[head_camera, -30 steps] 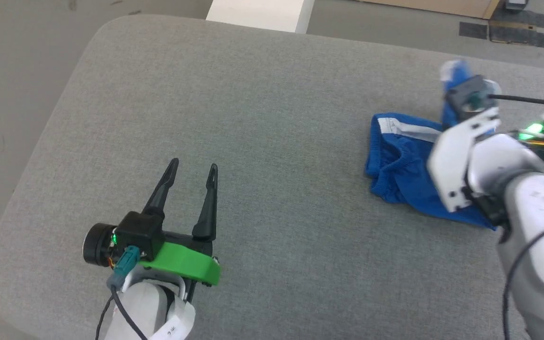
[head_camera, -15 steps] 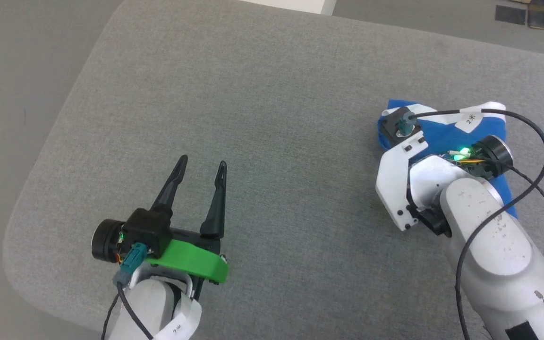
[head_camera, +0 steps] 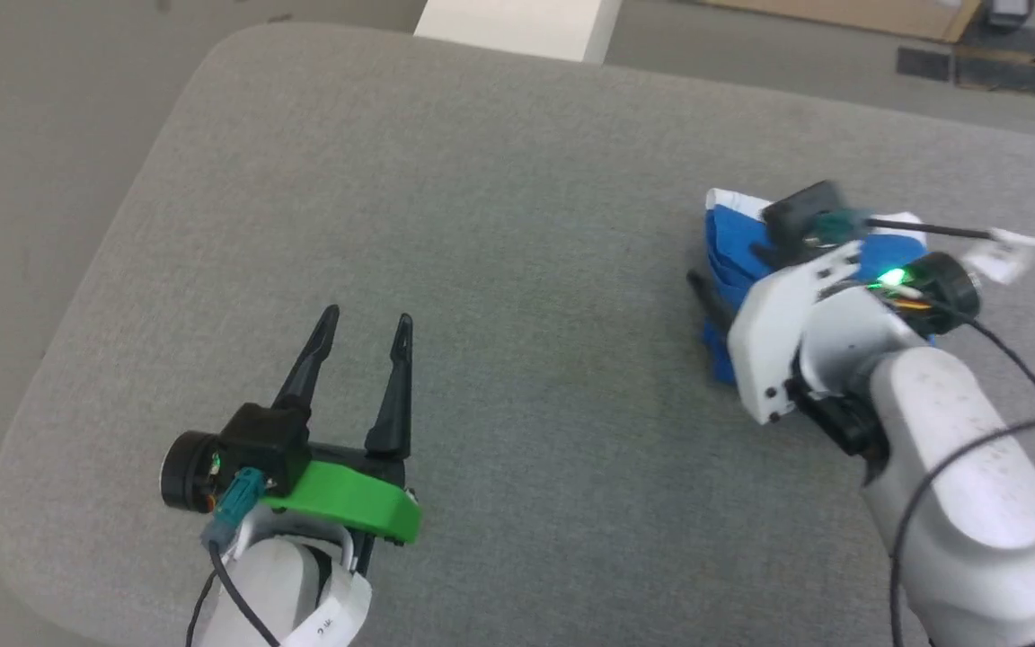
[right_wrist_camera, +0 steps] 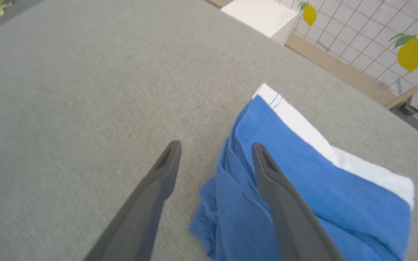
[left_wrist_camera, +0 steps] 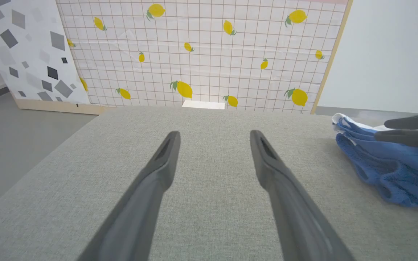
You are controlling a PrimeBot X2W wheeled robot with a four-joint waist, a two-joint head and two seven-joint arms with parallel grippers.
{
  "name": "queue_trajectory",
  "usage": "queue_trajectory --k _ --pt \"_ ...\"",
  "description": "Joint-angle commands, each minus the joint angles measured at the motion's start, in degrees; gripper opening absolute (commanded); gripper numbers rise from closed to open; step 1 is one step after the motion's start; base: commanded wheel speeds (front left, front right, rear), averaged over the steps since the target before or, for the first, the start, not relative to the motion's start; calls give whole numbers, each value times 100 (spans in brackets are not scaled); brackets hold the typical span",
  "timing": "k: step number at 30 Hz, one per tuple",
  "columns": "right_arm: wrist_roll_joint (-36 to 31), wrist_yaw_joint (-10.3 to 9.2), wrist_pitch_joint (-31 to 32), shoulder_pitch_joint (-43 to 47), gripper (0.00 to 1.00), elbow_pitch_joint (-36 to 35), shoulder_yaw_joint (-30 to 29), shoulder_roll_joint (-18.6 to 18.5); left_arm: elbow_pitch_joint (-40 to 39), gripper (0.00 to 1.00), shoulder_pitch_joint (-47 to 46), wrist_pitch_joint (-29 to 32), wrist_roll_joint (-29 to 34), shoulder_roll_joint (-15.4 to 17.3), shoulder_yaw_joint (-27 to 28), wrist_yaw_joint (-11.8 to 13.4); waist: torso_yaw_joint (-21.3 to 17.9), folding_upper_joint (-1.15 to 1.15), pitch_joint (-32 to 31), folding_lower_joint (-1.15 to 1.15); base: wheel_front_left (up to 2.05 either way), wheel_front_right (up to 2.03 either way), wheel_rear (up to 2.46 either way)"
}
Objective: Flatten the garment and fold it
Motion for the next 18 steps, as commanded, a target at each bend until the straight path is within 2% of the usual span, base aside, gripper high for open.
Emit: queue_trajectory --k 1,11,14,18 --pt "22 -8 -277 175 100 -216 -167 28 0 100 80 -24 48 -18 38 11 -221 0 -219 0 0 0 0" --pt "-87 -8 -2432 1433 100 -1660 -1409 432 -66 100 285 -24 69 -18 296 16 -846 0 -613 0 0 0 0" --pt "-90 -8 -3094 1949 100 -1783 -1758 522 -71 100 360 -24 81 -18 381 17 -1068 0 -712 0 0 0 0" --pt "-139 -8 -3626 2397 100 -1688 -1984 556 -56 100 439 -24 69 -18 452 5 -1231 0 -834 0 0 0 0"
